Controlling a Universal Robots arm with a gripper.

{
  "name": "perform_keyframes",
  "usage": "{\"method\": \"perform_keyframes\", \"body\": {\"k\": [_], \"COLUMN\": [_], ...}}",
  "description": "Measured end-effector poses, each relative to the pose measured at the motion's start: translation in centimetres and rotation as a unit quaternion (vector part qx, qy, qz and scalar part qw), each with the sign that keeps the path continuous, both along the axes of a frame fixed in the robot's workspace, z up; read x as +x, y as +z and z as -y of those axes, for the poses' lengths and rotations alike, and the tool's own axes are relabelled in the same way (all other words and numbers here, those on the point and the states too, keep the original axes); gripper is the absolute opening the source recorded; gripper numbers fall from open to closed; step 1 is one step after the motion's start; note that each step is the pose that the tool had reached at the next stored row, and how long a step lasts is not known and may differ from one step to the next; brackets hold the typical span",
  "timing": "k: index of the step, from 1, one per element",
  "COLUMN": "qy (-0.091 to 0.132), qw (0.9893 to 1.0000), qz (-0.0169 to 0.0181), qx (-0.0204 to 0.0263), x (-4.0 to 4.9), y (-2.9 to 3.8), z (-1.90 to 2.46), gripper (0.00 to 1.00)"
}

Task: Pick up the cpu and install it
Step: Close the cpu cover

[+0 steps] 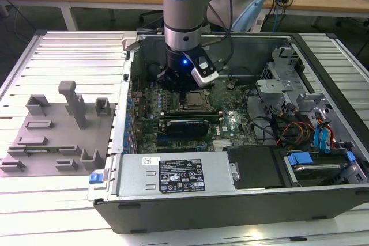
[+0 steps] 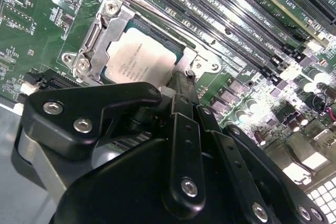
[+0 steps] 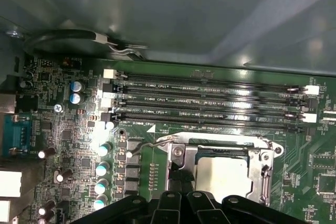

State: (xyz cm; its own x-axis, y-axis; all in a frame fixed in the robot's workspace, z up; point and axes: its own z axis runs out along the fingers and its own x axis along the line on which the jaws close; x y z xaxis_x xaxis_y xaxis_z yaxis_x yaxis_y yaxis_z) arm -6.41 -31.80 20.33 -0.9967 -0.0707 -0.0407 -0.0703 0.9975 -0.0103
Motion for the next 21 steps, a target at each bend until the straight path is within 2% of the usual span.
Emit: {"method": "perform_keyframes", "body": {"k": [4, 11, 18, 21], "qy": [0.000, 0.000, 0.000, 0.000], "qw": [1.0000, 1.0000, 1.0000, 1.0000], "qz": [0.0000, 0.0000, -0.0001, -0.0001], "qx": [0.0000, 0.0000, -0.0004, -0.0005], "x": [0.00, 0.00, 0.00, 0.05], "y": [0.04, 0.48, 1.89, 1.94], "z": [0.01, 0.01, 0.01, 0.01], "gripper": [0.11, 0.11, 0.11, 0.11]}}
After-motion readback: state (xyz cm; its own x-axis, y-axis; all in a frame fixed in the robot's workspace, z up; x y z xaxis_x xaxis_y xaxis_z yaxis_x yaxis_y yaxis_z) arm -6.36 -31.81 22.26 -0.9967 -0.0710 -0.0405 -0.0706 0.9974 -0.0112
